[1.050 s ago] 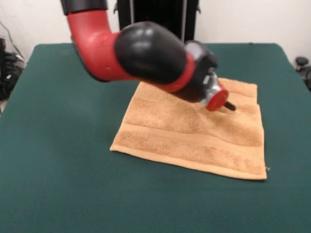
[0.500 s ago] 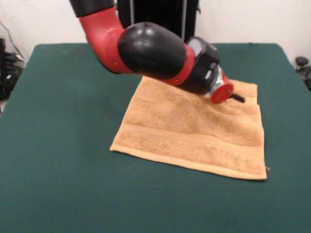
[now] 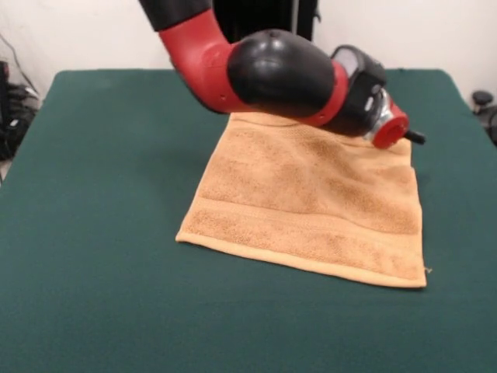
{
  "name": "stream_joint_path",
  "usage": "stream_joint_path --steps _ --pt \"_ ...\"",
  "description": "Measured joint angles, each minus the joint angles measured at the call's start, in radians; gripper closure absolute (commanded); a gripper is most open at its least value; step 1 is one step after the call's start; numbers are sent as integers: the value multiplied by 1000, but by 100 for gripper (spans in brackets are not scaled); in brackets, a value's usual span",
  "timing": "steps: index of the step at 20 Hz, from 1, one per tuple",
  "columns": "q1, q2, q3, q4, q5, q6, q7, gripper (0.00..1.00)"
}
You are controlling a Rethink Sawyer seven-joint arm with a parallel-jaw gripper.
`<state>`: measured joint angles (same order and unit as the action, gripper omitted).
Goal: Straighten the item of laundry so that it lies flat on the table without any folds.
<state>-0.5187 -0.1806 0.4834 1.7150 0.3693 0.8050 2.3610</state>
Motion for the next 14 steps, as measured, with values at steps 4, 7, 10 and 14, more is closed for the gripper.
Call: stream_joint_path --steps 4,7,10,14 --pt "58 15 -18 -11 -26 -49 0 0" --pt "117 38 -52 -43 -69 -78 0 0" --pt "137 44 -56 -60 -79 -69 0 0" --pt "133 56 -55 -80 -87 -43 0 0"
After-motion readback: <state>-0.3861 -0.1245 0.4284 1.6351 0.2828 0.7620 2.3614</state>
